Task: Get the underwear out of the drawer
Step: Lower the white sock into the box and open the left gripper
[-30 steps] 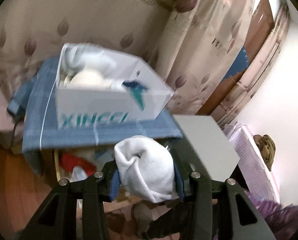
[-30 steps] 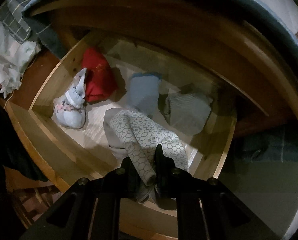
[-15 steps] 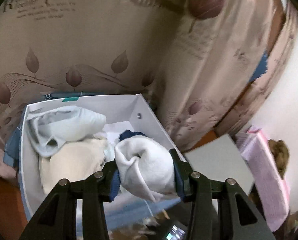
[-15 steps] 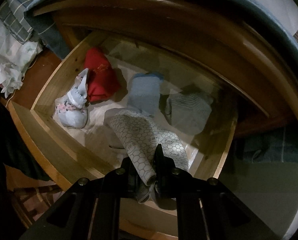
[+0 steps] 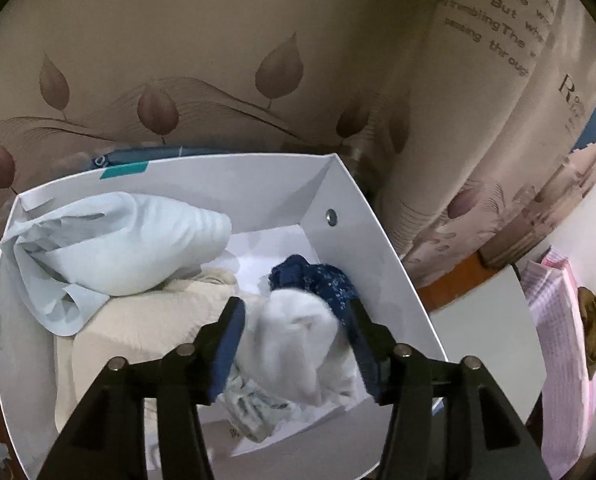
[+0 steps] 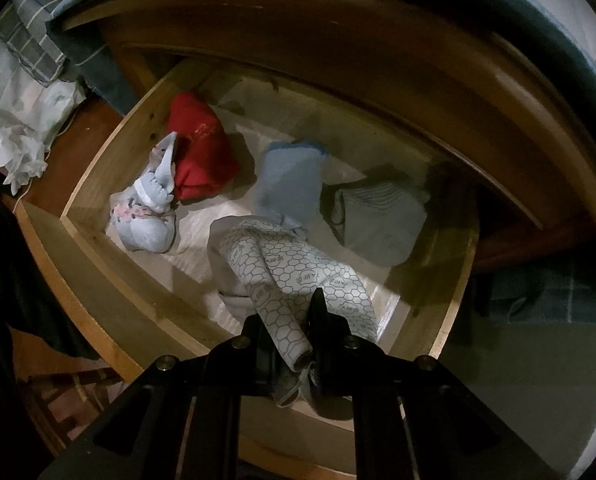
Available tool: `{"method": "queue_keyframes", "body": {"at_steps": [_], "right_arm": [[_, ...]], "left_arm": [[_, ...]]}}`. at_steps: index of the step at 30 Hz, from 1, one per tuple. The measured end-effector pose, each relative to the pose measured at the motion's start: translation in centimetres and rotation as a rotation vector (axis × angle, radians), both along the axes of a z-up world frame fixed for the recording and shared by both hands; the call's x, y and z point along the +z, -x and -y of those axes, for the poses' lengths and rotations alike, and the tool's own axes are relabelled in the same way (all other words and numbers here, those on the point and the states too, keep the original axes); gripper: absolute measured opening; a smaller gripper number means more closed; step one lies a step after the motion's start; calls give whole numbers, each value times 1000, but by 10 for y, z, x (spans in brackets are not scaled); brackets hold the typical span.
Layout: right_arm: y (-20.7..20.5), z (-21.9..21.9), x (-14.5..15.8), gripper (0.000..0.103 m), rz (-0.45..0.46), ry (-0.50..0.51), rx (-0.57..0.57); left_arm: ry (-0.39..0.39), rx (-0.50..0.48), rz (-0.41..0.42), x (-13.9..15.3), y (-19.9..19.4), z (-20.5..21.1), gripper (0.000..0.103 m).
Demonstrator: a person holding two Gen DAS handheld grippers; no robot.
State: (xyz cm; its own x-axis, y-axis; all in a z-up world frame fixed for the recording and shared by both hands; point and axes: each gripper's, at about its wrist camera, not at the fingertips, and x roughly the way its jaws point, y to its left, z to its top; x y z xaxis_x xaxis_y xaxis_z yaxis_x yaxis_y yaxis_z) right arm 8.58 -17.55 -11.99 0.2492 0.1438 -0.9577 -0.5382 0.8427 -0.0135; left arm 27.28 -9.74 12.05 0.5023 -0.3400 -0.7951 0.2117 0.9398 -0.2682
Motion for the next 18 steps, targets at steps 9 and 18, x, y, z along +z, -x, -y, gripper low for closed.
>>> {"method": "queue_keyframes", "body": {"at_steps": [9, 18], "right_arm": [[-3, 6, 1, 12, -5, -10, -24], [-3, 23, 14, 12, -11, -83, -88]], "left_arm": [[-285, 36, 124, 26, 26, 11, 60], [-253, -2, 334, 47, 133, -37, 60]]}}
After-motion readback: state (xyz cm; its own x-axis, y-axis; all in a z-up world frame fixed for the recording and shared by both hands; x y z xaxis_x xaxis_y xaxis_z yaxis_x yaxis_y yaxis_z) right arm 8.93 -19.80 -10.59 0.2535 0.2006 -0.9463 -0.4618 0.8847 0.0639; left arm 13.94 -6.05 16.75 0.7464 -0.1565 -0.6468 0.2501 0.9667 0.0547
